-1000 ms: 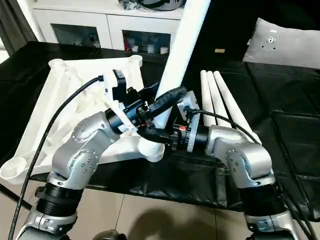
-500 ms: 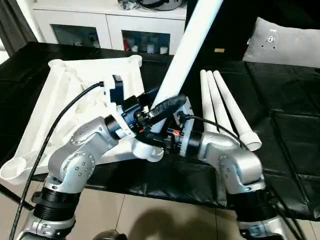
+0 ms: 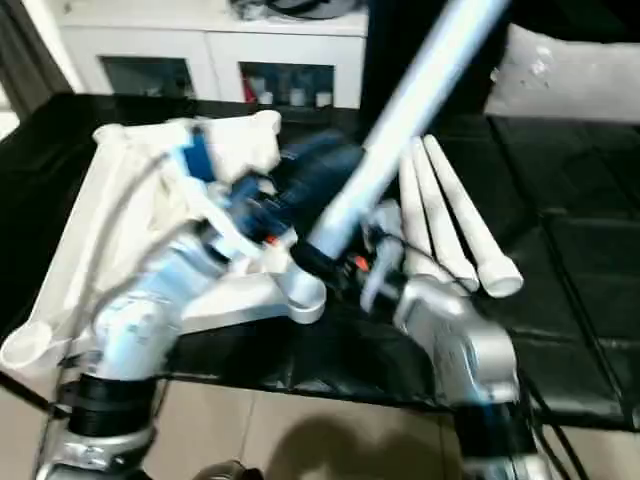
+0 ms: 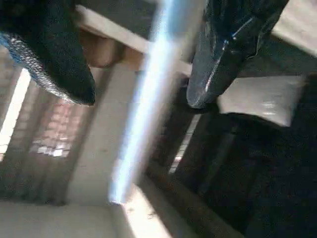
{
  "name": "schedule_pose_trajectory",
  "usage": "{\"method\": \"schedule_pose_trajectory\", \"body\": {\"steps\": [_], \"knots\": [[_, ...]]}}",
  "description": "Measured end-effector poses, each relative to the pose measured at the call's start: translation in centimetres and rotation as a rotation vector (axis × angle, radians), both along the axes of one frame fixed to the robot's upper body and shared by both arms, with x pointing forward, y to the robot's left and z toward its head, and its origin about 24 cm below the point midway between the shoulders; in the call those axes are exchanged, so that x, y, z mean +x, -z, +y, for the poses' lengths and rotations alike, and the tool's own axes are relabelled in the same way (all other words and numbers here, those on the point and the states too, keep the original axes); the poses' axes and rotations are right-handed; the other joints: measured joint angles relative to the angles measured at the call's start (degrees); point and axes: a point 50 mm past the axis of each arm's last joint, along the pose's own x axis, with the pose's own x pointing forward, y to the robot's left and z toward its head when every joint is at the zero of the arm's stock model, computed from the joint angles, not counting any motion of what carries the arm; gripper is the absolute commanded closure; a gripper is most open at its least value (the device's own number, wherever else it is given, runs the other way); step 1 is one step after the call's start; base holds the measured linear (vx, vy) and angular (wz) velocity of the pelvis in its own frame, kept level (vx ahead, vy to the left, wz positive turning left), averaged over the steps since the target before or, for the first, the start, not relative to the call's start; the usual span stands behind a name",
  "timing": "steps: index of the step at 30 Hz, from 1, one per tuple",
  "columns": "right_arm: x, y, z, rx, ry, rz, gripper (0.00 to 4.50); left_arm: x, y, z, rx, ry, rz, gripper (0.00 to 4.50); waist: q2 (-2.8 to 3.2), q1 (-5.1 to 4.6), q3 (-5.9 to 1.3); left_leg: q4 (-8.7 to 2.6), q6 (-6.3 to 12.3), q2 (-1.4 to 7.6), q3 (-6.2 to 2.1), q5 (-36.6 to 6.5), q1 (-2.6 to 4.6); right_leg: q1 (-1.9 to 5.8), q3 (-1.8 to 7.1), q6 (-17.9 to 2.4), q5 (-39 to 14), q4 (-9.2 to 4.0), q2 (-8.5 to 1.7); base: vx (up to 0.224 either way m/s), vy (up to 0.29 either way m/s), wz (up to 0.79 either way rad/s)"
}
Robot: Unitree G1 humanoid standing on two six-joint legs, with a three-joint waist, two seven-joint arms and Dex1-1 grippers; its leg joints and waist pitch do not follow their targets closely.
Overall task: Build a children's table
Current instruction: Pick table leg, then insert table leg to table base
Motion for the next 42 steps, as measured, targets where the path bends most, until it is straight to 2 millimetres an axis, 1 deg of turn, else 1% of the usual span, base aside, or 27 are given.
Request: {"method": "schedule_pose_trajectory", "body": {"steps": [2,5,6,8,10,11,12,13,14,15,17,18,19,22,24,26,27,29,30,31,32,34,36,37,40,41,42], "knots": [[0.1,-0.3,-0.3,-0.018,0.033,-0.019,2.59,0.3,0.2,0.8,0.020,-0.036,0.006,0.80,0.01,-0.02,0.00,-0.01,-0.01,0.01,0.00,0.00,0.00,0.00,-0.01,0.01,-0.01,0.00,0.00,0.000,0.000,0.00],[-0.1,-0.5,-0.8,-0.052,0.092,-0.044,2.59,0.5,1.3,3.1,0.151,-0.124,0.014,0.60,0.01,-0.01,-0.02,-0.08,-0.01,0.00,0.00,0.00,0.05,0.00,0.02,0.11,-0.06,0.00,0.01,0.000,0.000,0.00],[-0.2,-0.3,-1.1,-0.078,0.113,-0.043,2.59,0.6,1.8,3.7,0.217,-0.157,0.019,0.41,-0.11,0.14,0.02,-0.08,-0.01,0.00,0.00,0.00,0.04,0.00,0.01,0.12,-0.07,0.00,0.01,0.000,0.000,0.00],[-0.1,-0.2,-1.5,-0.113,0.139,-0.045,2.59,0.8,2.6,4.3,0.312,-0.191,0.029,0.35,-0.11,0.42,0.02,-0.06,-0.02,-0.04,-0.01,0.01,-0.02,-0.02,0.02,0.14,-0.08,-0.01,-0.03,0.000,0.000,0.00],[0.0,-0.2,-1.5,-0.132,0.171,-0.050,2.59,0.7,3.5,4.5,0.430,-0.198,0.026,0.32,-0.08,0.41,0.01,-0.06,-0.02,-0.06,-0.01,0.00,-0.03,-0.02,0.04,0.14,-0.08,-0.04,-0.05,0.000,0.000,0.00],[0.1,-0.2,-1.5,-0.134,0.187,-0.051,2.59,0.5,4.0,4.7,0.479,-0.185,0.026,0.32,0.06,0.34,0.00,-0.06,-0.02,-0.07,-0.01,-0.01,-0.03,-0.03,0.05,0.14,-0.08,-0.05,-0.05,0.000,0.000,0.00],[0.2,-0.4,-1.5,-0.136,0.217,-0.055,2.59,0.2,4.6,4.7,0.533,-0.167,0.034,0.32,0.36,0.26,0.03,-0.06,-0.02,-0.08,-0.01,-0.01,-0.08,-0.06,0.05,0.15,-0.07,-0.07,-0.05,0.000,0.000,0.00],[0.2,-0.6,-1.6,-0.139,0.239,-0.064,2.59,0.0,5.0,4.7,0.562,-0.145,0.046,0.31,0.90,0.20,0.08,-0.03,-0.02,-0.09,-0.03,-0.02,-0.10,-0.05,0.03,0.14,-0.04,-0.11,-0.06,0.000,0.000,0.00],[0.2,-0.8,-1.8,-0.147,0.256,-0.072,2.59,-0.2,5.3,4.6,0.580,-0.129,0.057,0.31,1.24,0.14,0.10,-0.05,-0.01,-0.16,-0.02,-0.01,-0.11,-0.05,0.06,0.15,-0.02,-0.12,-0.10,0.000,0.000,0.00],[0.3,-0.8,-1.9,-0.162,0.278,-0.076,2.59,-0.3,5.5,4.6,0.600,-0.109,0.059,0.31,1.45,0.12,0.11,-0.08,-0.02,-0.16,-0.02,0.00,-0.10,-0.08,0.07,0.15,-0.02,-0.05,-0.11,0.000,0.000,0.00],[0.3,-0.9,-1.9,-0.173,0.299,-0.079,2.59,-0.4,5.5,4.7,0.621,-0.089,0.048,0.31,1.36,0.03,0.11,-0.12,-0.08,-0.05,-0.03,0.03,-0.03,-0.08,0.02,0.16,-0.03,0.00,-0.03,0.000,0.000,0.00],[0.4,-0.9,-1.7,-0.154,0.315,-0.085,2.59,-0.5,5.8,4.7,0.679,-0.087,0.024,0.31,1.23,0.05,0.10,-0.23,-0.13,-0.04,-0.02,0.08,0.03,-0.09,0.01,0.18,-0.05,0.01,-0.02,0.000,0.000,0.00],[0.4,-1.0,-1.6,-0.144,0.325,-0.094,2.59,-0.5,6.1,4.7,0.710,-0.082,0.023,0.31,1.23,-0.06,0.10,-0.25,-0.14,-0.02,-0.03,0.08,0.09,-0.09,0.03,0.22,-0.07,0.02,0.01,0.000,0.000,0.00],[0.4,-1.0,-1.1,-0.140,0.326,-0.103,2.59,-1.2,7.5,4.7,0.755,-0.043,0.052,0.31,1.15,-0.32,0.13,-0.25,-0.14,-0.04,-0.02,0.08,0.08,-0.10,0.09,0.29,-0.11,0.03,0.02,0.000,0.000,0.00],[0.3,-0.8,-0.9,-0.147,0.309,-0.100,2.59,-1.7,8.4,5.0,0.807,-0.004,0.073,0.31,1.01,-0.07,0.17,-0.25,-0.14,-0.04,-0.01,0.08,0.04,-0.12,0.07,0.29,-0.12,0.03,0.02,0.000,0.000,0.00],[0.3,-0.8,-1.0,-0.152,0.302,-0.101,2.59,-2.0,8.7,5.1,0.838,0.028,0.085,0.31,0.99,0.13,0.16,-0.25,-0.14,-0.05,-0.02,0.08,0.01,-0.13,0.07,0.28,-0.11,0.03,0.00,0.000,0.000,0.00],[0.3,-0.8,-1.0,-0.154,0.293,-0.104,2.59,-2.1,8.8,5.3,0.856,0.050,0.088,0.49,1.00,0.28,0.16,-0.25,-0.14,-0.07,-0.01,0.08,-0.01,-0.13,0.07,0.29,-0.12,0.03,-0.02,0.000,0.000,0.00],[0.3,-0.9,-0.9,-0.157,0.276,-0.109,2.59,-2.1,9.0,5.5,0.887,0.074,0.083,0.49,1.00,0.26,0.16,-0.24,-0.14,-0.10,-0.01,0.08,0.01,-0.11,0.08,0.28,-0.11,0.02,-0.04,0.000,0.000,0.00],[0.3,-0.9,-0.8,-0.159,0.263,-0.113,2.59,-1.7,9.2,5.6,0.913,0.076,0.078,0.59,1.00,0.26,0.16,-0.23,-0.14,-0.10,-0.01,0.08,0.01,-0.10,0.08,0.28,-0.10,0.02,-0.05,0.000,0.000,0.00],[0.3,-0.9,-0.8,-0.159,0.254,-0.116,2.59,-1.4,9.4,5.9,0.935,0.071,0.082,0.59,1.01,0.15,0.15,-0.22,-0.14,-0.10,-0.01,0.09,0.02,-0.10,0.09,0.30,-0.09,0.02,-0.05,0.000,0.000,0.00],[0.3,-0.9,-0.7,-0.162,0.245,-0.122,2.59,-1.1,9.7,6.3,0.956,0.060,0.090,0.77,1.03,0.07,0.14,-0.22,-0.14,-0.10,-0.01,0.08,0.03,-0.10,0.10,0.30,-0.08,0.02,-0.05,0.000,0.000,0.00],[0.2,-0.9,-0.7,-0.177,0.221,-0.128,2.59,-0.8,10.2,7.0,0.993,0.049,0.094,0.84,1.03,-0.07,0.14,-0.22,-0.14,-0.10,-0.01,0.08,0.04,-0.10,0.11,0.27,-0.07,0.02,-0.05,0.000,0.000,0.00],[0.2,-0.8,-0.8,-0.195,0.198,-0.128,2.59,-0.8,10.7,7.3,1.033,0.075,0.063,1.04,1.00,-0.07,0.14,-0.24,-0.13,-0.10,-0.02,0.07,0.04,-0.11,0.10,0.28,-0.07,0.02,-0.04,0.000,0.000,0.00],[0.2,-0.6,-0.8,-0.196,0.191,-0.124,2.59,-0.8,11.1,7.5,1.039,0.089,0.067,1.04,1.00,-0.02,0.14,-0.24,-0.13,-0.09,-0.01,0.07,0.03,-0.11,0.08,0.29,-0.08,0.02,-0.04,0.000,0.000,0.00],[0.1,-0.6,-0.7,-0.195,0.172,-0.123,2.59,-0.7,11.9,7.6,1.058,0.140,0.074,1.44,0.97,0.06,0.16,-0.24,-0.13,-0.08,-0.01,0.08,0.01,-0.12,0.07,0.28,-0.08,0.02,-0.04,0.000,0.000,0.00],[0.1,-0.6,-0.6,-0.195,0.167,-0.123,2.59,-0.7,12.1,7.7,1.065,0.147,0.076,1.44,0.97,0.07,0.16,-0.23,-0.13,-0.08,-0.01,0.08,0.01,-0.12,0.08,0.28,-0.08,0.02,-0.04,0.000,0.000,0.00],[0.1,-0.5,-0.6,-0.196,0.160,-0.124,2.59,-0.6,12.4,8.0,1.076,0.156,0.083,1.57,0.97,0.08,0.16,-0.23,-0.13,-0.09,-0.01,0.08,0.01,-0.12,0.08,0.27,-0.07,0.02,-0.05,0.000,0.000,0.00]]}}
